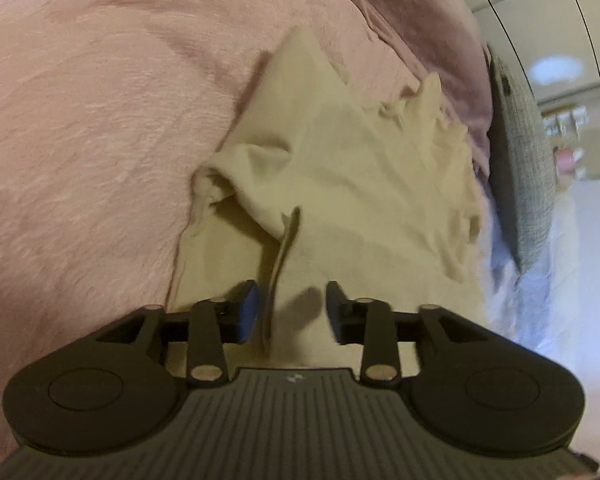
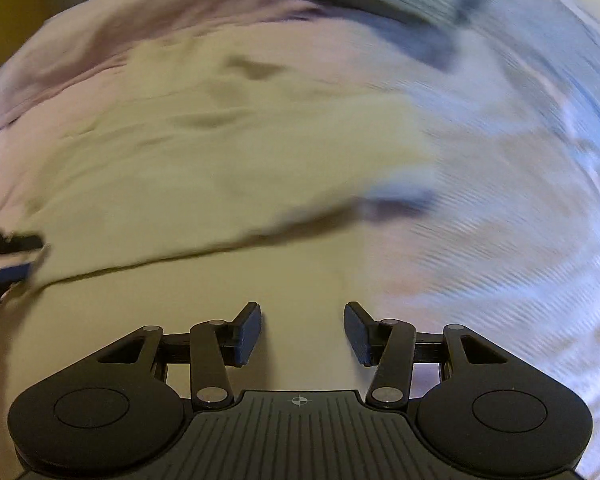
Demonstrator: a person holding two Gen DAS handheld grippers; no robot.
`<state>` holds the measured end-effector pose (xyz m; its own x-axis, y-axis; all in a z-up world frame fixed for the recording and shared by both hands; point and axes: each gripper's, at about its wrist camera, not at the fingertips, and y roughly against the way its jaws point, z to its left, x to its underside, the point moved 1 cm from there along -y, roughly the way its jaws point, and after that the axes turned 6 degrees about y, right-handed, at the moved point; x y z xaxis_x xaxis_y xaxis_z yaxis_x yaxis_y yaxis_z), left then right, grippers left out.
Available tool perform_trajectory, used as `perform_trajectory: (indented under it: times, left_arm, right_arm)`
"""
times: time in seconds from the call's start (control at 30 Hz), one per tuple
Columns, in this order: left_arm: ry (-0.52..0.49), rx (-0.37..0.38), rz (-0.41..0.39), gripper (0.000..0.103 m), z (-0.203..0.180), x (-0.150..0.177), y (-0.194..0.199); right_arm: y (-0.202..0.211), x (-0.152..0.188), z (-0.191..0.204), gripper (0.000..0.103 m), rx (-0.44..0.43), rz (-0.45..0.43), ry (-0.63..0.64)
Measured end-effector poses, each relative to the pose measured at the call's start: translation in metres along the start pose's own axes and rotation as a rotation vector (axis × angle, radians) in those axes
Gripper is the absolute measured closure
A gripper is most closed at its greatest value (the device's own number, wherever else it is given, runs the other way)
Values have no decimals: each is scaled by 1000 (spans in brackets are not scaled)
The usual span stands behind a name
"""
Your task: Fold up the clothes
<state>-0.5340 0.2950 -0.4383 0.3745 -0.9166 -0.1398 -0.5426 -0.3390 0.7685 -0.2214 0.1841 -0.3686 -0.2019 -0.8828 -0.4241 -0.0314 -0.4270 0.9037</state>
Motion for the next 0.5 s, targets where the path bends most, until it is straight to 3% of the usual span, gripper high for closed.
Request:
perform_trajectory:
  times: [0.07,0.13,0.23,0.33,0.5]
  left_arm:
    - [-116,26,-25,101,-21,-3,10]
    - [-248,52,-99,101,-47,-11,33]
    - [-353,45,-211,101,-65,-36,64]
    - [-394,-76,-257,101,-54,-62,67]
    - [-427,-140,-225,101,-43,-72,54]
  right_arm:
    - [3,-2,-12,53,-8,-12,-50]
    - [4,-5,-15,53,5,-17,-56]
    - [2,-7,-16,53,0,-18,-62]
    - [-3,-7,-17,53,-4,-19,-71]
    - [-9,-6,-19,53,8,-34,-25]
